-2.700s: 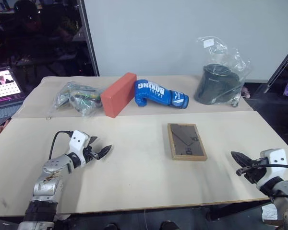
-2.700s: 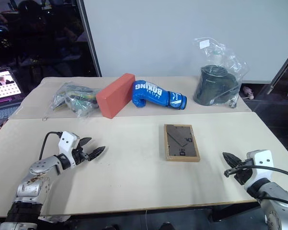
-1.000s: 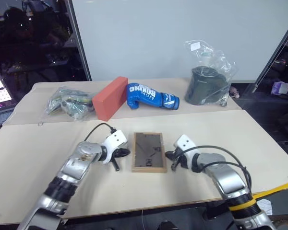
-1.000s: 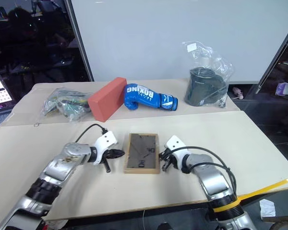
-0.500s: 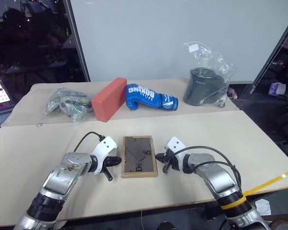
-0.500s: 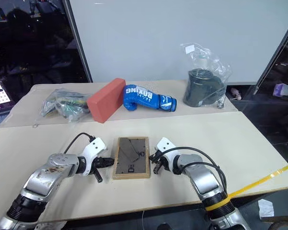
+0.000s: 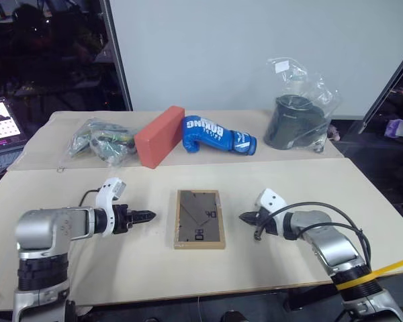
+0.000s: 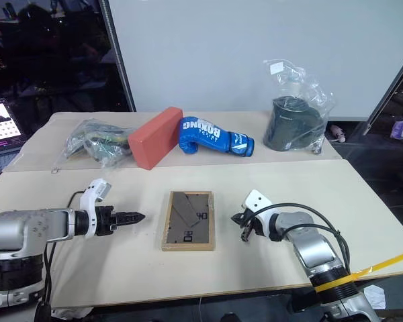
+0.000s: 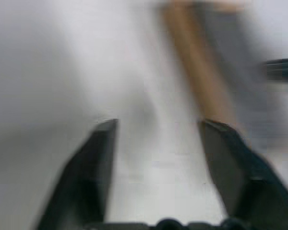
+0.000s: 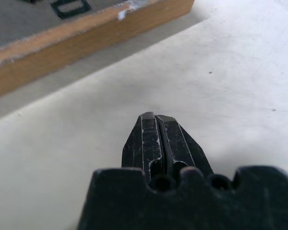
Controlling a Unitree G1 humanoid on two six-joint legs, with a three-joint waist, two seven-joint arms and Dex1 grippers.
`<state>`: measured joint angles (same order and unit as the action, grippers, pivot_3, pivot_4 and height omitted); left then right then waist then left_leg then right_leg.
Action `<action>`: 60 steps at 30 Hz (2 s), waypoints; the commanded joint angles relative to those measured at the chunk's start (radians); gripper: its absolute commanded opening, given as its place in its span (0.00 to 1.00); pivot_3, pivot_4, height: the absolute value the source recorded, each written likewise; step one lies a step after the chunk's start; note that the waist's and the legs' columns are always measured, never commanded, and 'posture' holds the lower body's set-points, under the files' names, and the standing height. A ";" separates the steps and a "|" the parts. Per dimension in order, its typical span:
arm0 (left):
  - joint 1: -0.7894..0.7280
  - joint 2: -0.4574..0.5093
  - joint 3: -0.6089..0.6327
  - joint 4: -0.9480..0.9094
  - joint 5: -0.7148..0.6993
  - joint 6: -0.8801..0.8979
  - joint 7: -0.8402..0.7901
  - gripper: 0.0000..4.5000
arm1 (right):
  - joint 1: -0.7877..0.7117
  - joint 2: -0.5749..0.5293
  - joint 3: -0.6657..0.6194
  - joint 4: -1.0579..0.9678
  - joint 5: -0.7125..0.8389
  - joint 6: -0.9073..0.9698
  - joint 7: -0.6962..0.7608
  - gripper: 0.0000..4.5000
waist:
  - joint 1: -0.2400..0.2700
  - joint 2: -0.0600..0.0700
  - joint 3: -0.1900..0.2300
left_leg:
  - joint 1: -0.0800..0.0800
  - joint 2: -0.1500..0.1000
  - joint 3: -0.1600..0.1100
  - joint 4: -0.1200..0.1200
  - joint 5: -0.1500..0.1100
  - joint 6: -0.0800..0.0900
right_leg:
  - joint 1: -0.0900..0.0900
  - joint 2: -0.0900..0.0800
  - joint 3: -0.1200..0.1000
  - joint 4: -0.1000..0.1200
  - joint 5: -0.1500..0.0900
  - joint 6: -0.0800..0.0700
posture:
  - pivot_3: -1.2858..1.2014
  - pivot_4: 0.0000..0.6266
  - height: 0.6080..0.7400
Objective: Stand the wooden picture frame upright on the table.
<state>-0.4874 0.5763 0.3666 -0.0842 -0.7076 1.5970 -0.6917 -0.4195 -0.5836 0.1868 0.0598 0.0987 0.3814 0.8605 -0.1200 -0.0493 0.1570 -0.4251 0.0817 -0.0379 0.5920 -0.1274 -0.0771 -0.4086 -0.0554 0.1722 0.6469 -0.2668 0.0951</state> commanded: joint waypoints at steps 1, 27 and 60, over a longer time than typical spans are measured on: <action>0.019 0.081 -0.073 0.090 -0.295 0.017 0.089 0.98 | -0.020 -0.004 -0.009 0.006 0.015 -0.048 0.041 0.00 | -0.001 0.000 0.000 | 0.000 0.000 -0.001 0.000 0.000 0.000 | 0.000 0.000 -0.001 0.000 0.000 0.000 | 0.52 0.24 0.85; 0.040 -0.196 -0.112 0.250 -0.719 0.017 0.677 0.67 | 0.058 0.064 0.019 -0.169 0.040 0.053 0.022 0.00 | 0.068 0.002 -0.002 | 0.000 -0.005 -0.004 0.003 -0.001 -0.002 | 0.005 -0.004 -0.002 -0.005 -0.001 0.000 | 0.52 0.24 0.85; -0.320 0.112 -0.443 0.037 -0.381 -0.092 0.037 0.21 | -0.276 0.138 -0.021 -0.170 0.454 0.325 0.216 0.99 | 0.052 0.003 0.005 | -0.022 -0.005 -0.015 0.000 0.001 -0.007 | -0.014 -0.003 -0.013 -0.001 0.000 -0.007 | 0.52 0.24 0.85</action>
<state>-0.7602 0.6896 -0.1079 -0.0416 -1.0858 1.5470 -0.5946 -0.6987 -0.4497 0.1625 -0.0585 0.5250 0.7221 1.0448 -0.0676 -0.0466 0.1618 -0.4469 0.0766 -0.0537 0.5916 -0.1267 -0.0840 -0.4223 -0.0585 0.1590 0.6458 -0.2665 0.0878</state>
